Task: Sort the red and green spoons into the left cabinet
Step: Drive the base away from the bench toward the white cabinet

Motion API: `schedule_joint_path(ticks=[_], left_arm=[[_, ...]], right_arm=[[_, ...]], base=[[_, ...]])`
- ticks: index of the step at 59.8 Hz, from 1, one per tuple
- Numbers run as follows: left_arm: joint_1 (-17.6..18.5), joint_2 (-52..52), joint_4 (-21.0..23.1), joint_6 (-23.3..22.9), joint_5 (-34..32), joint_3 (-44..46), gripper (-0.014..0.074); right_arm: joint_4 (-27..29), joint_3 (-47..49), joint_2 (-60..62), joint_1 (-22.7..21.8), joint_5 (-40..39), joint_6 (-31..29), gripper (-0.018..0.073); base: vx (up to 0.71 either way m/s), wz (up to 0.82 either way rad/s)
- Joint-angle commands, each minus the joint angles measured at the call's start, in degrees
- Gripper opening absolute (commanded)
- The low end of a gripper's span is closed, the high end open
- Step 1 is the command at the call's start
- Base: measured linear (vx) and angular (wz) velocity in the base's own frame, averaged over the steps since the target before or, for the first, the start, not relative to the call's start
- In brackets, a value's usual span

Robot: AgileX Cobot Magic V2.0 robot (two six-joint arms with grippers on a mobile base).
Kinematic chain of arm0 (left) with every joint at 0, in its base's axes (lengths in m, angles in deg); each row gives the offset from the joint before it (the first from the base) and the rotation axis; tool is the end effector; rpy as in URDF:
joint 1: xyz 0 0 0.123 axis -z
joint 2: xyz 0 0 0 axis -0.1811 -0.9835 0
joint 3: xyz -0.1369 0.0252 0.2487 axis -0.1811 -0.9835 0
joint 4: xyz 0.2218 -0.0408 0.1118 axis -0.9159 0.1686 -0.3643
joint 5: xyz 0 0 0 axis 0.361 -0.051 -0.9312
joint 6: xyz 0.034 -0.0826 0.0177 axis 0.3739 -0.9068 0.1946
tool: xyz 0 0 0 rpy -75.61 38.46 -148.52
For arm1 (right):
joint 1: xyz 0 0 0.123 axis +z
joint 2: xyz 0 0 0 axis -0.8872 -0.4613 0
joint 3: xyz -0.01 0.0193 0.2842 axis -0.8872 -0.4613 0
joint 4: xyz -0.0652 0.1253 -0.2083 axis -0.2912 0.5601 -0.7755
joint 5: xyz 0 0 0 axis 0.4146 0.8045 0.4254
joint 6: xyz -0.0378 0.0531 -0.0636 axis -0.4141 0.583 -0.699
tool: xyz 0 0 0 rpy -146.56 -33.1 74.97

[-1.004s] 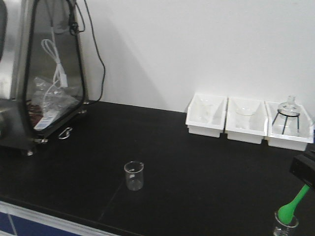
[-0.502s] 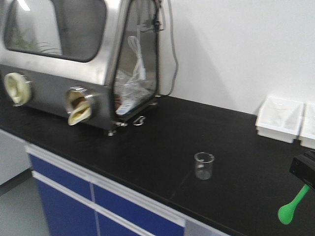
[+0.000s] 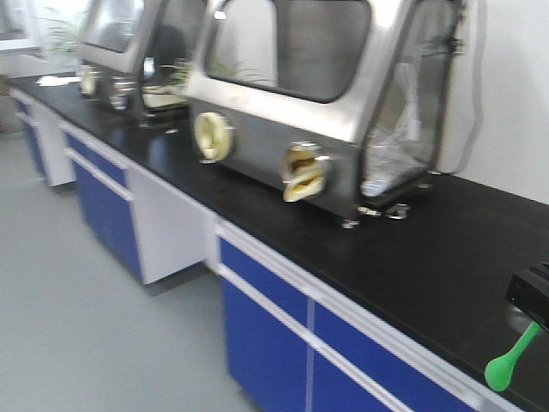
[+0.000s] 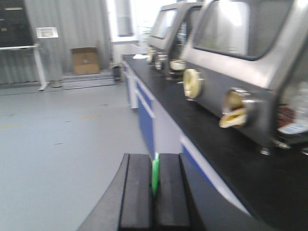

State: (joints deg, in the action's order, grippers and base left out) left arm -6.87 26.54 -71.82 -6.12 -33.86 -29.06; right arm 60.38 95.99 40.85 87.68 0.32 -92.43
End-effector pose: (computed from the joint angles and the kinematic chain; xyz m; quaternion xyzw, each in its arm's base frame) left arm 0.0842 -0.0152 0.3820 0.0527 0.7168 -0.0685 0.6919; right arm 0.1196 0.0609 0.3780 -0.1582 0.6930 0.1820 0.6794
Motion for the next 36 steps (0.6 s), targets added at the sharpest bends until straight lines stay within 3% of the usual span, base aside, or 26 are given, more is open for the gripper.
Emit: schedule_joint_path(ticks=[1, 36], left_arm=[[0.43, -0.6, 0.97, -0.55, -4.24, 1.57, -0.0003], [0.43, -0.37, 0.97, -0.55, -4.24, 1.64, -0.0003]], right_arm=[[0.15, 1.62, 0.03, -0.1, -4.89, -0.11, -0.0003], [0.15, 1.62, 0.03, -0.1, -4.78, -0.11, -0.0003]], base=[[-0.03, 0.73], [0.12, 0.75]])
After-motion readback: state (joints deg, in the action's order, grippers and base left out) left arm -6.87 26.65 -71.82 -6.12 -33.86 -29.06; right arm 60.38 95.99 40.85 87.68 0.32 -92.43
